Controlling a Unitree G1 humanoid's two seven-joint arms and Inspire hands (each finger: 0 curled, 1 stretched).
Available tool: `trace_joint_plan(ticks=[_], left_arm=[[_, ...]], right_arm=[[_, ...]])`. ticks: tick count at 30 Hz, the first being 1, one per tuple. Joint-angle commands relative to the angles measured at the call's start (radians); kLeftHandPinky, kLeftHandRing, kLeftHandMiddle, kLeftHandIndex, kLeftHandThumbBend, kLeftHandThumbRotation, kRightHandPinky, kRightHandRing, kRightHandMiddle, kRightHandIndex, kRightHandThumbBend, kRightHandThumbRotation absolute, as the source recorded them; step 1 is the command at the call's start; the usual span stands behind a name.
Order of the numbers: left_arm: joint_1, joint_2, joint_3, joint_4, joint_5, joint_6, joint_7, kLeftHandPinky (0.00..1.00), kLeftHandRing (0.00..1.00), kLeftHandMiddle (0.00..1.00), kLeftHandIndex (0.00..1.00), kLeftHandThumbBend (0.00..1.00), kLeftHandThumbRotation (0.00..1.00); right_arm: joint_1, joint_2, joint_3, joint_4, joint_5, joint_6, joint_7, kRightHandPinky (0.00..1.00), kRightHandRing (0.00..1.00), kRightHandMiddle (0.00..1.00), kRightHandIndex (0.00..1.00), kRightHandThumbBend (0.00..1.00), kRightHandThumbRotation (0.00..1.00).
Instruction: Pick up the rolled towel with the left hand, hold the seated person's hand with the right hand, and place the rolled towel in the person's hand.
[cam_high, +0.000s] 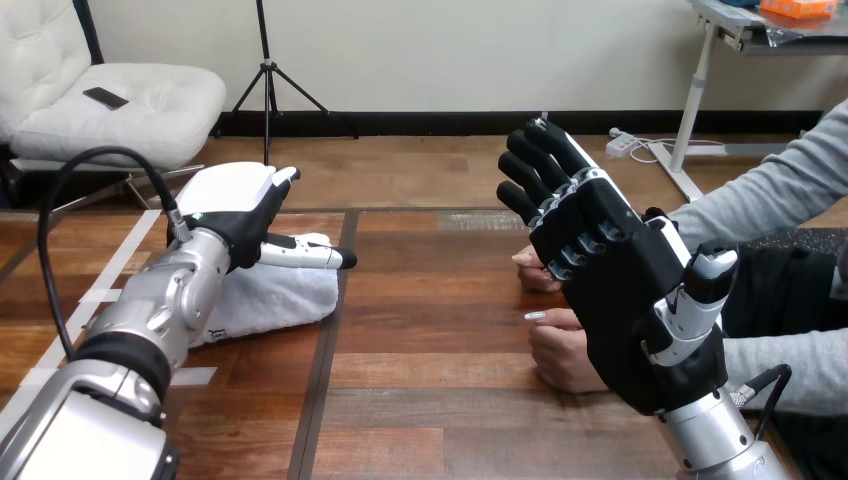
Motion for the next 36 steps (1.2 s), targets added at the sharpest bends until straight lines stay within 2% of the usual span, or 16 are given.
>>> trace_joint_plan(ticks=[1,16,22,29,36], left_arm=[[-0.084,-0.013,-0.028,0.011,0.002,0.020,0.003,0.92,0.97,0.98,0.96,0.98,0.80],[-0.080,-0.019,-0.047,0.021,-0.007,0.055,-0.012,0.93,0.97,0.99,0.97,0.99,0.74],[-0.083,-0.021,-0.054,0.024,-0.014,0.070,-0.029,0.93,0.98,0.99,0.97,1.00,0.70],[-0.084,-0.026,-0.044,0.024,-0.032,0.079,-0.057,0.95,0.99,1.00,0.97,1.00,0.68],[-0.085,-0.028,-0.054,0.024,-0.029,0.087,-0.071,0.95,0.99,1.00,0.97,1.00,0.67]], right_arm=[[-0.055,0.007,0.002,-0.042,0.013,-0.025,0.003,0.99,0.98,0.96,0.94,1.00,1.00],[-0.042,0.011,0.008,-0.066,0.012,-0.025,0.001,1.00,0.98,0.96,0.94,0.99,1.00],[-0.036,0.011,0.010,-0.076,0.010,-0.025,0.000,1.00,0.98,0.95,0.93,0.99,1.00],[-0.029,0.012,0.013,-0.090,0.008,-0.025,-0.007,0.99,0.97,0.95,0.93,0.99,1.00],[-0.027,0.010,0.015,-0.100,0.014,-0.021,-0.004,0.99,0.97,0.95,0.93,0.98,1.00]])
